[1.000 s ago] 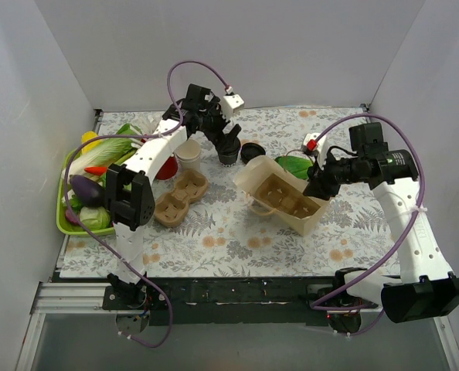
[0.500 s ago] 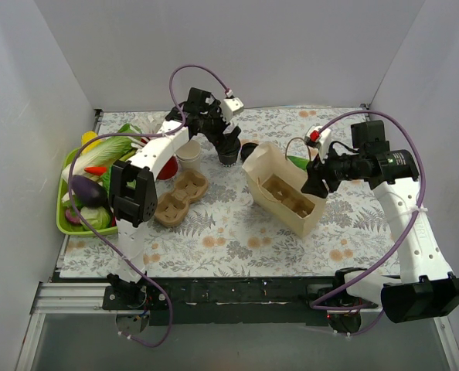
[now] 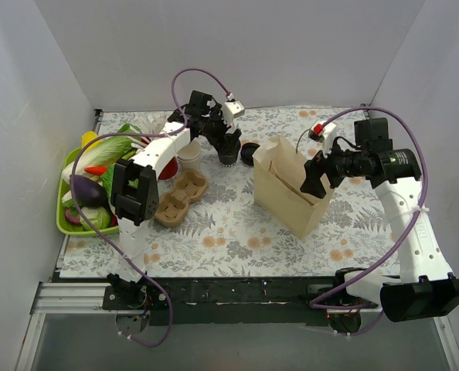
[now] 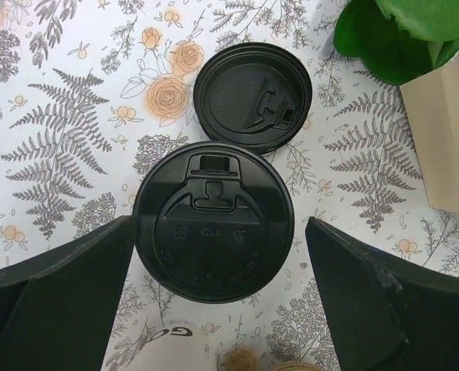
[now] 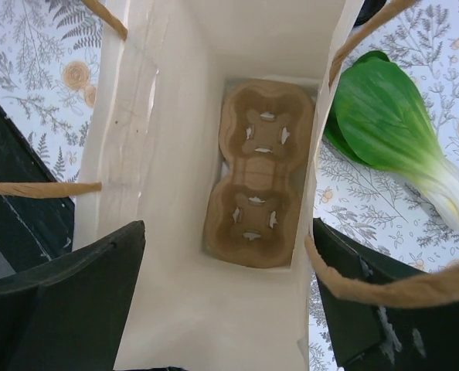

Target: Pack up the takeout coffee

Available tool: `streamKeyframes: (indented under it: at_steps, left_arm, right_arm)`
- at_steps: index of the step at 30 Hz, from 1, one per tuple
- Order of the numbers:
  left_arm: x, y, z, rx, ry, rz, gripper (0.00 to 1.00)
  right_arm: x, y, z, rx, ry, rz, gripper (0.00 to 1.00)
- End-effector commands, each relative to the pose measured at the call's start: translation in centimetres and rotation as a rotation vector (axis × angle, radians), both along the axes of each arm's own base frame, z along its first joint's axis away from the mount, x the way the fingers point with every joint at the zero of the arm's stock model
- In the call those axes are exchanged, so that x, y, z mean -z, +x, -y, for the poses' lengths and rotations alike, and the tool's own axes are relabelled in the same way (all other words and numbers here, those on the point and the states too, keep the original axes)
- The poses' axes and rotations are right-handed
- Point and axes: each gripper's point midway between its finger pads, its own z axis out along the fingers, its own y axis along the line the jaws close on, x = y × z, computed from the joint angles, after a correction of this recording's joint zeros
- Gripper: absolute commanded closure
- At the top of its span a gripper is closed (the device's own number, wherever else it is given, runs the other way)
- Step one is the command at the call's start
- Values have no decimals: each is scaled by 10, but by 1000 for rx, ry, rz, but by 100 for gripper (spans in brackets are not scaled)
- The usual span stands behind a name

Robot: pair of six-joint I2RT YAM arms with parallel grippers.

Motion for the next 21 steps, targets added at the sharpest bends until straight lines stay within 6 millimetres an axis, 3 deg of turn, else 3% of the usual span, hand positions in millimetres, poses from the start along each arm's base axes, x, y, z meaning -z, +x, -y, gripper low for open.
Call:
streamKeyframes:
  at_steps: [1, 6, 11, 16, 21]
  left_arm:
    - [2, 2, 3, 16, -6, 11, 8]
    - [6, 3, 1, 8, 3, 8, 11]
    - [-1, -3, 5, 29, -14, -2, 21]
    - [-7, -10, 5, 43, -11, -18, 30]
    - [-11, -19, 6, 43, -6, -43, 37]
  right_arm:
    - [-45, 14, 0, 60, 46, 122, 5]
    - [-77, 19, 2, 81, 55, 196, 4]
    - [-123, 33, 5, 128, 77, 318, 2]
    - [-144, 42, 3, 151, 108, 359, 2]
    - [-143, 43, 0, 144, 132, 363, 2]
